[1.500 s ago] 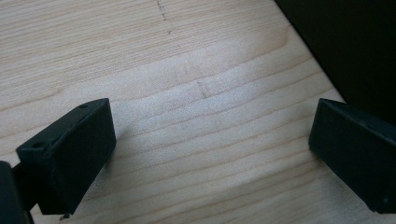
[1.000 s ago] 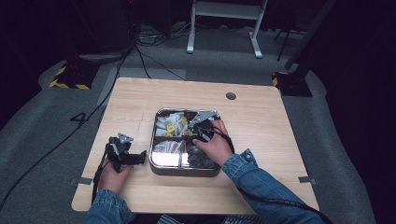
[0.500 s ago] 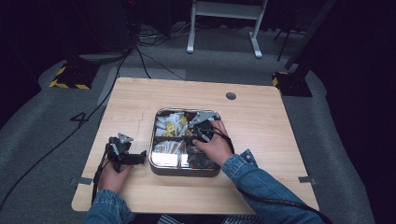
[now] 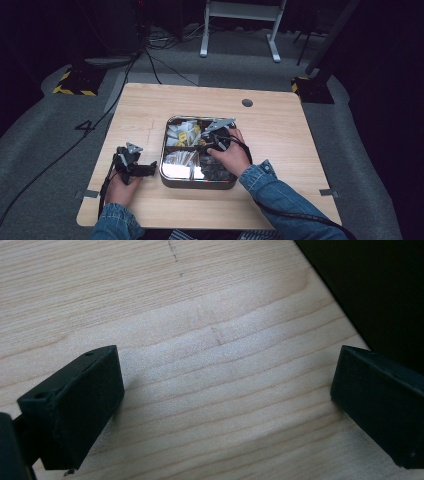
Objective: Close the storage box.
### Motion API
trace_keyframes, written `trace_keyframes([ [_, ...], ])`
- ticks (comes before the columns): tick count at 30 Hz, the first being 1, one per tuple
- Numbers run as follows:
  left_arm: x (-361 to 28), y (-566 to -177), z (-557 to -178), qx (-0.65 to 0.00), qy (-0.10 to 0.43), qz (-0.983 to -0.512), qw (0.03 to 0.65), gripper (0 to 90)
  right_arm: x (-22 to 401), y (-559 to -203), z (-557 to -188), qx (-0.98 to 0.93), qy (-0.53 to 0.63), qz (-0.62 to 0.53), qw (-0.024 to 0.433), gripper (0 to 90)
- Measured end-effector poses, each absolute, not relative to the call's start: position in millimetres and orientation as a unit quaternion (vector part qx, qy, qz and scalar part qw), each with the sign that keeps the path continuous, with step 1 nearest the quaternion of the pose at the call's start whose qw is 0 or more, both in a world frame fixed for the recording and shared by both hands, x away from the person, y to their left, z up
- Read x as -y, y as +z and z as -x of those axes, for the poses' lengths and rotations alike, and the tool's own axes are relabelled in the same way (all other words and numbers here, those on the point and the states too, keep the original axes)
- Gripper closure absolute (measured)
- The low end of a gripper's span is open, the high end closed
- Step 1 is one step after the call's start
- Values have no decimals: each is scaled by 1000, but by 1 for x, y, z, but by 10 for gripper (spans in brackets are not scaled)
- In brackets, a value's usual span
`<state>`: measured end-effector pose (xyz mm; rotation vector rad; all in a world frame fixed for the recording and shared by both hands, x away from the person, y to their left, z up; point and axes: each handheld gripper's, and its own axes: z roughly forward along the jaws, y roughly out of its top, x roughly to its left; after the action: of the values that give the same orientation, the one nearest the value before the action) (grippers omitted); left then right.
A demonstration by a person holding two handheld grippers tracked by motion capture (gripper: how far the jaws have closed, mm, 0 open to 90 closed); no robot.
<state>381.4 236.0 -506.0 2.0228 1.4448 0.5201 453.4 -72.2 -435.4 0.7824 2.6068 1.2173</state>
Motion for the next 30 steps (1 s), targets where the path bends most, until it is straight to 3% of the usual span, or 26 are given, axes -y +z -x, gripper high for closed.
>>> trace_keyframes([
  [30,-243,-506,-371,-529,188,-771,301,10,164,-378,-438,-813,503,-283,80,448],
])
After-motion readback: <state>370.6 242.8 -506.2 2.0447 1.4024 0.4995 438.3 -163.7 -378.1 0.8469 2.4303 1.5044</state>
